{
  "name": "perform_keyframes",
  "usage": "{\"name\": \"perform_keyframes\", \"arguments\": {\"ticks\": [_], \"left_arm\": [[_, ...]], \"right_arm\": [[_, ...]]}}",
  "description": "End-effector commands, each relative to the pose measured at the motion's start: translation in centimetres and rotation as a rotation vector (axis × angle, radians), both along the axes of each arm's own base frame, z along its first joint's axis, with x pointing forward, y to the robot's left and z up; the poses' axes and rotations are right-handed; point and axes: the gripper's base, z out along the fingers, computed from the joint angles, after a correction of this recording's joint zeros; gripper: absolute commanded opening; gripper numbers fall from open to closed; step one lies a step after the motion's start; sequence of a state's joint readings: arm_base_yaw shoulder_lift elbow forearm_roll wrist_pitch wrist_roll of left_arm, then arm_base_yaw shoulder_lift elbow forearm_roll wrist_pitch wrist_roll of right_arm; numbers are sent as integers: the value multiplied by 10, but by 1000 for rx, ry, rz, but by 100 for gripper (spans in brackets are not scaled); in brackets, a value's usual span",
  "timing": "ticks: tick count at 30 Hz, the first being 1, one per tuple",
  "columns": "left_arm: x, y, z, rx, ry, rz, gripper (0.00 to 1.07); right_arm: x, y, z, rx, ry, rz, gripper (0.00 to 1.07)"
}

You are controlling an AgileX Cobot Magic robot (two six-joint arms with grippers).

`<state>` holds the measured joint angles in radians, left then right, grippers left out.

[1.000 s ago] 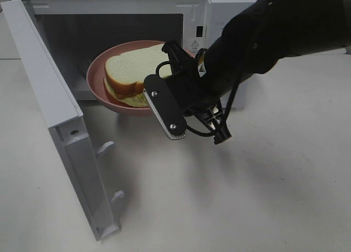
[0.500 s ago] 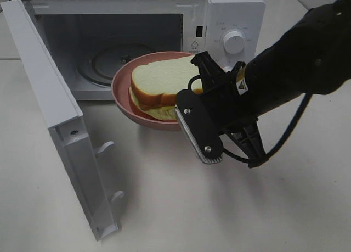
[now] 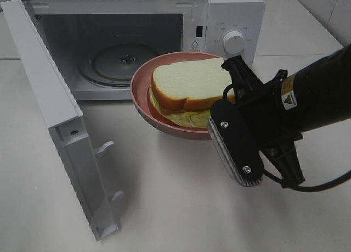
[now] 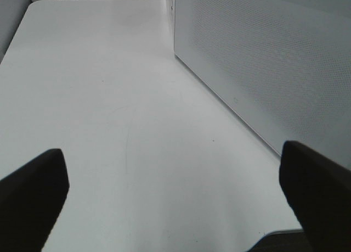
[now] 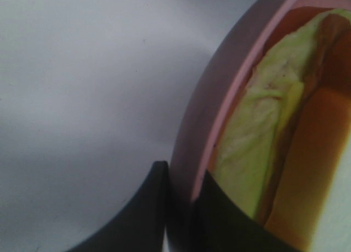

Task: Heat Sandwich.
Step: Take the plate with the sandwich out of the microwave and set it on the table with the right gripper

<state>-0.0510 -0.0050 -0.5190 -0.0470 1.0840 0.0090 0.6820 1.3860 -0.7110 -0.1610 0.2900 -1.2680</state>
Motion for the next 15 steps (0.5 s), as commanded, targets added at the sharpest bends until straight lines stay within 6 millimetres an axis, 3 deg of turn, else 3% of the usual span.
{"name": "perform_keyframes", "arguments": {"ticks": [1,15], "left_arm": [[0,0,1,-1,-17,1,100],[0,0,1,-1,-17,1,100]], "right_arm": [[-3,-3,8,38,-39,-9,1],[-36,-32,16,43,-22,-54,3]]}}
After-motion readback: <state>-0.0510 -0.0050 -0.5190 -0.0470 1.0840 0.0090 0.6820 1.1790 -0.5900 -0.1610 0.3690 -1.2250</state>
